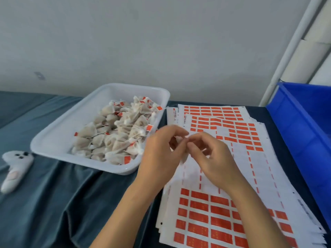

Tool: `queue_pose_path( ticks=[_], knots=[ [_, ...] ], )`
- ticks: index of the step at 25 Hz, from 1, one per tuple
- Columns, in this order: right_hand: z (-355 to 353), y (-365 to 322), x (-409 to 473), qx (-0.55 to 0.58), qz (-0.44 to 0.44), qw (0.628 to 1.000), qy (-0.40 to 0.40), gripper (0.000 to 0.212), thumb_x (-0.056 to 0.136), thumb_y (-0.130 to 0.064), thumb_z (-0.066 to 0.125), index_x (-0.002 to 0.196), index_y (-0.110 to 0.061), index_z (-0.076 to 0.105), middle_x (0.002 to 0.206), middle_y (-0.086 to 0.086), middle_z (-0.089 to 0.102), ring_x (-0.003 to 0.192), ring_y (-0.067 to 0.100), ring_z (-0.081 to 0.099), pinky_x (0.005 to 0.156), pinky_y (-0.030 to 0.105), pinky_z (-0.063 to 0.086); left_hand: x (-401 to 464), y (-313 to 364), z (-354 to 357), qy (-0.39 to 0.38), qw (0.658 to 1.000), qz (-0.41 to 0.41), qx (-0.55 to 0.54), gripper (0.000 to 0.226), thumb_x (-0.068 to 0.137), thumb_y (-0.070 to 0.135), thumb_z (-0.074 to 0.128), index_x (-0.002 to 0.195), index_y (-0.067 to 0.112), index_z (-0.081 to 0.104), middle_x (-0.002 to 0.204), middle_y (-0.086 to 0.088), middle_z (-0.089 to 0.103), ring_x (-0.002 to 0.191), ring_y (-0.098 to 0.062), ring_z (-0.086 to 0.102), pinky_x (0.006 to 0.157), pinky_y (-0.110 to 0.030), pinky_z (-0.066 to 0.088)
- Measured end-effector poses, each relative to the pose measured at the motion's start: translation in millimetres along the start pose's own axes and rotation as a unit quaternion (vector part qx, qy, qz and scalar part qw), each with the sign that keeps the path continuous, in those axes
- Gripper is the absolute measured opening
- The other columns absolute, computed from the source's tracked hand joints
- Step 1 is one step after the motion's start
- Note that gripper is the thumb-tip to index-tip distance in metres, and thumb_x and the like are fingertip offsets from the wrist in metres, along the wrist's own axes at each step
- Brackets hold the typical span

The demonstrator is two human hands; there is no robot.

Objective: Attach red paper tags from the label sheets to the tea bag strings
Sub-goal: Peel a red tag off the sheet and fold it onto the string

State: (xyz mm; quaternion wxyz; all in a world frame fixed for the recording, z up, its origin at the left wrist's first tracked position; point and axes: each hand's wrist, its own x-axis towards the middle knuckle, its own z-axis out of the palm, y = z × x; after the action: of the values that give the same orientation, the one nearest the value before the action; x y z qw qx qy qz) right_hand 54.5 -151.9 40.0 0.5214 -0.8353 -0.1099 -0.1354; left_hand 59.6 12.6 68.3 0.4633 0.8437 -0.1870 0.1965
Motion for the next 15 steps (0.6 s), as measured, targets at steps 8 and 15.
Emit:
queue_pose_path(
  ticks=[8,15],
  knots=[
    [91,-55,76,-0.075,-0.082,0.991,-0.074,0.027,0.104,-0.031,0.051,0.127,-0.037,0.063,0.124,-0.019,0.063,0.119,0.002,0.054,0.097,0.029,0.05,47,-47,-78,0.088,0.974,-0.042,0.207,0.02,0.095,0.004,0.061,0.106,0.018,0.071,0.1,0.007,0.064,0.089,-0.009,0.06,0.071,-0.01,0.038],
    [93,-50,75,-0.06,-0.054,0.996,-0.043,0.027,0.102,-0.029,0.053,0.127,-0.031,0.063,0.12,-0.014,0.066,0.101,0.002,0.06,0.082,0.018,0.048,50,-55,-82,-0.027,0.956,-0.051,0.287,0.024,0.089,0.017,0.063,0.11,0.025,0.072,0.102,0.007,0.071,0.102,-0.019,0.059,0.082,-0.034,0.048]
  ],
)
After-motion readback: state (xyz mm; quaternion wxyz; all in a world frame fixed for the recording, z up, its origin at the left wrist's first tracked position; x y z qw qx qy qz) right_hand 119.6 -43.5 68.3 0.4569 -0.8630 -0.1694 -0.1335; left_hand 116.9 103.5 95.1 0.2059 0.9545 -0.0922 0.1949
